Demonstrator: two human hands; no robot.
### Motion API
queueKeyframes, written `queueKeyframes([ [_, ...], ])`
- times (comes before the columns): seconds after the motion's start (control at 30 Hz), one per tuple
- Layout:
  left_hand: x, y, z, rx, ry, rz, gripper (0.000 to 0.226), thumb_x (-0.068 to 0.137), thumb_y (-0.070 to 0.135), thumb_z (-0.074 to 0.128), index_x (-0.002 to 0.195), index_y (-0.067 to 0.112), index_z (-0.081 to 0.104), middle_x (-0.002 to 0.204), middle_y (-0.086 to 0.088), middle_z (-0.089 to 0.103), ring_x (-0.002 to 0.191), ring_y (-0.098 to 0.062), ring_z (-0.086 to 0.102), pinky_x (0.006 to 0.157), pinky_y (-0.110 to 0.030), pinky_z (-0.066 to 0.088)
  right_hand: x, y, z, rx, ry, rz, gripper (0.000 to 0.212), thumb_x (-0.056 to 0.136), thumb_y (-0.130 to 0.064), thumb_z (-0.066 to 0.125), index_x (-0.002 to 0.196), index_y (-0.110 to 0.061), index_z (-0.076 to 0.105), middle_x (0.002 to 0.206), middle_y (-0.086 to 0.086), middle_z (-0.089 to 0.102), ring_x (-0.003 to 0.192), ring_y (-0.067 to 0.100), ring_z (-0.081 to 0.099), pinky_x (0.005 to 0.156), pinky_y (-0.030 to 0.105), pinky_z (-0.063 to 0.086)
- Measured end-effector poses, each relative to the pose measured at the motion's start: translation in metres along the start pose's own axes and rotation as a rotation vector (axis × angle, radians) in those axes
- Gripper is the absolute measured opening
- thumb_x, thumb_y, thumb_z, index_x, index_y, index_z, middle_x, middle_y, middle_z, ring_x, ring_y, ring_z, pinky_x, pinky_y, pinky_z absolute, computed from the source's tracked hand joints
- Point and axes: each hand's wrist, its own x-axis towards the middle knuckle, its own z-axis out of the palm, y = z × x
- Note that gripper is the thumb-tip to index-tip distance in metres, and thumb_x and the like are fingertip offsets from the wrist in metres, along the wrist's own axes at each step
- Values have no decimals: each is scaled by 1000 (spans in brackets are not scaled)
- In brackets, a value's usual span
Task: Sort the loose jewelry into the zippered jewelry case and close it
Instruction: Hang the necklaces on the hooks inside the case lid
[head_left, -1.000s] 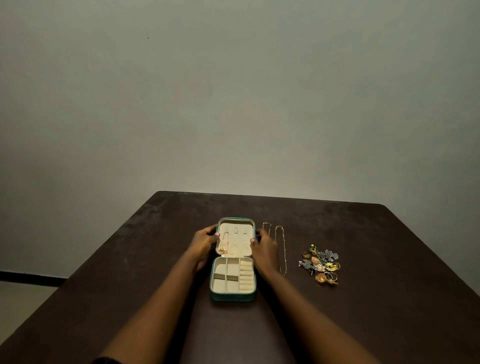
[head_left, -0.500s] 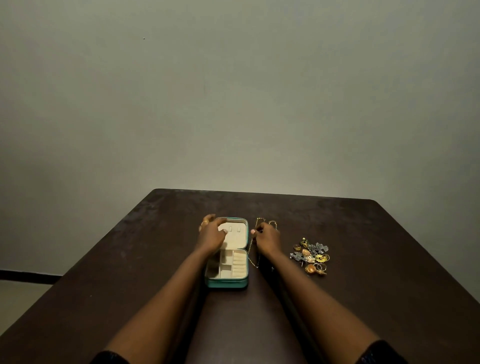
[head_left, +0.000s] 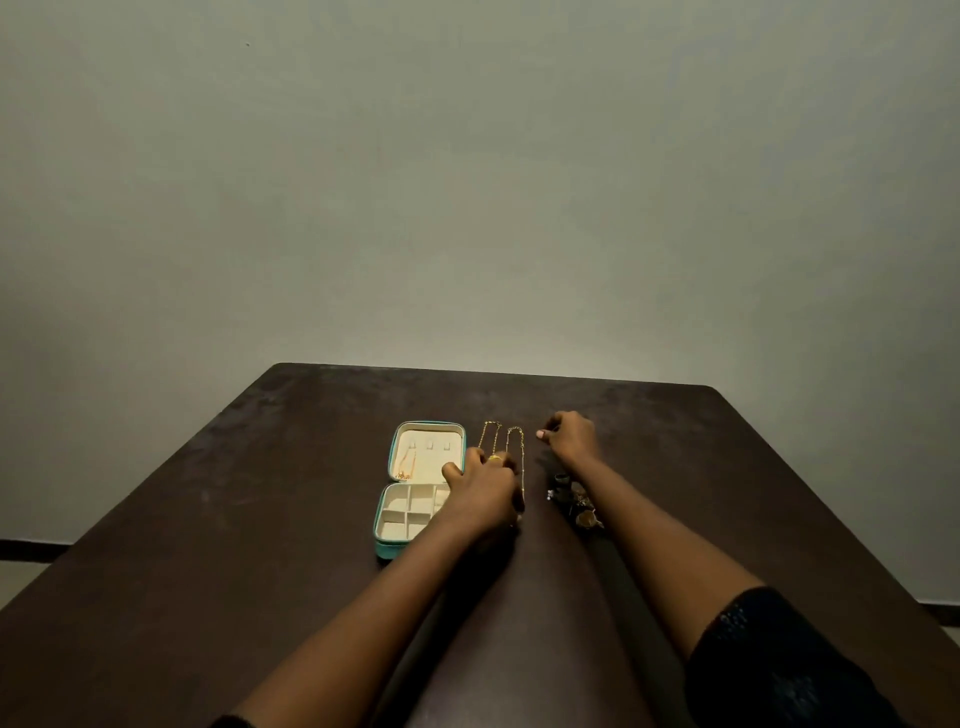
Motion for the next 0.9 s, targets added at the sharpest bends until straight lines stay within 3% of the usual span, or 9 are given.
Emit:
queueKeyframes([
  [0.27,6,0,2,125,-33,2,39,80,32,69,115,15,65,139,-1,39,127,-30,24,93,-46,25,19,3,7,-49,-83,-25,25,88,-15,63,108,-1,67,112,16,67,106,24,60,90,31,47],
  [0.5,16,-7,9,104,-75,10,41,76,41,71,112,21,67,135,4,44,127,-26,23,94,-45,24,39,-5,23,-186,-144,-132,27,92,-14,56,116,-4,65,119,17,65,111,27,59,96,34,46],
  [0.63,17,-9,11,115,-87,48,42,79,38,69,115,17,65,138,2,43,130,-27,21,96,-47,23,49,-6,37,-290,-164,-167,28,92,-14,54,117,-8,64,122,17,63,113,31,58,96,36,48],
  [0.8,19,-7,7,183,-101,118,44,86,34,62,123,11,58,142,-2,37,132,-30,20,98,-48,23,55,-9,48,-419,-82,-165,28,86,-2,51,109,-3,66,114,21,64,107,37,60,83,38,50],
  [0.9,19,-5,7,206,-115,140,39,90,30,55,123,10,58,141,-5,37,129,-31,23,98,-49,23,58,-10,51,-547,-105,-222,32,90,-4,43,120,-2,56,125,19,54,118,37,52,91,41,45],
])
